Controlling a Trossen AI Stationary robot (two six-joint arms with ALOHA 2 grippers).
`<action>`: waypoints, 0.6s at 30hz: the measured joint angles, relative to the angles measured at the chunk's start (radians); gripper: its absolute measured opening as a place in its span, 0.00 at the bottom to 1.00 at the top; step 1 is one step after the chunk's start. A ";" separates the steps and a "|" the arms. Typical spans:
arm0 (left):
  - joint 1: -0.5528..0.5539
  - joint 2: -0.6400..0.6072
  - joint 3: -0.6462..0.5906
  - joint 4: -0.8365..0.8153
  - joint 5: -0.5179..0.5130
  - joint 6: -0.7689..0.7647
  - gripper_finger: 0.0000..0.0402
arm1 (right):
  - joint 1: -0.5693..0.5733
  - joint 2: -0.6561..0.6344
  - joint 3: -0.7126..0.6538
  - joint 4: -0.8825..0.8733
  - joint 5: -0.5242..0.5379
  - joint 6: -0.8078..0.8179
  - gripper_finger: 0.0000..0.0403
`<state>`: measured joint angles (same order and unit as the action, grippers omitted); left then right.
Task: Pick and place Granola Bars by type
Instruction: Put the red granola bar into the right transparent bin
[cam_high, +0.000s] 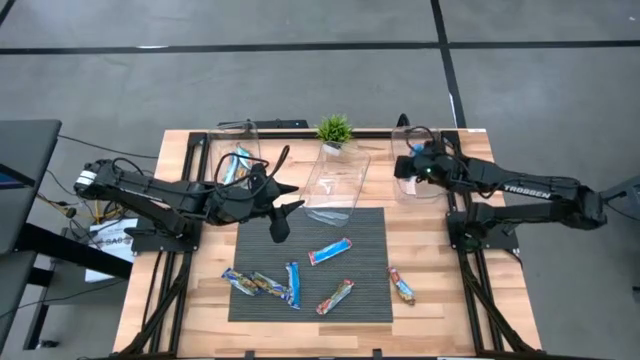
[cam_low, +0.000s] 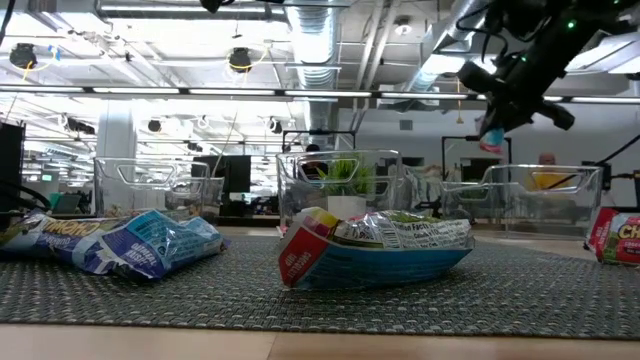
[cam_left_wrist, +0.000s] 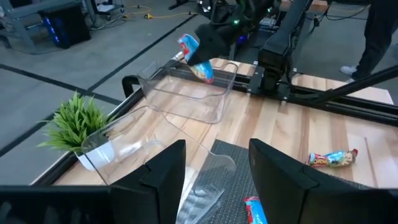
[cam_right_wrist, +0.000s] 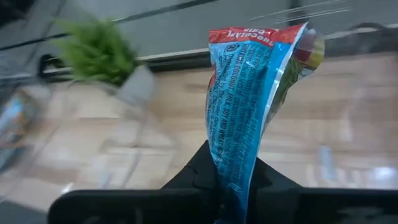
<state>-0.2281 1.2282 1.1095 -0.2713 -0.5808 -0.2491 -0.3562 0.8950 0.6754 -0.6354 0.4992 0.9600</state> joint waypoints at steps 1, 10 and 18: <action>0.002 0.000 0.000 0.000 0.000 0.000 0.42 | -0.013 0.000 0.000 -0.031 -0.001 0.000 0.02; 0.021 0.000 0.000 -0.010 0.018 0.003 0.42 | -0.074 0.031 0.000 -0.161 -0.077 -0.110 0.18; 0.022 0.000 0.000 -0.010 0.018 0.003 0.42 | -0.122 0.020 0.000 -0.142 -0.154 -0.176 0.46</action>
<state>-0.2062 1.2282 1.1095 -0.2817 -0.5629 -0.2462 -0.4783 0.9148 0.6754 -0.7769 0.3448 0.7838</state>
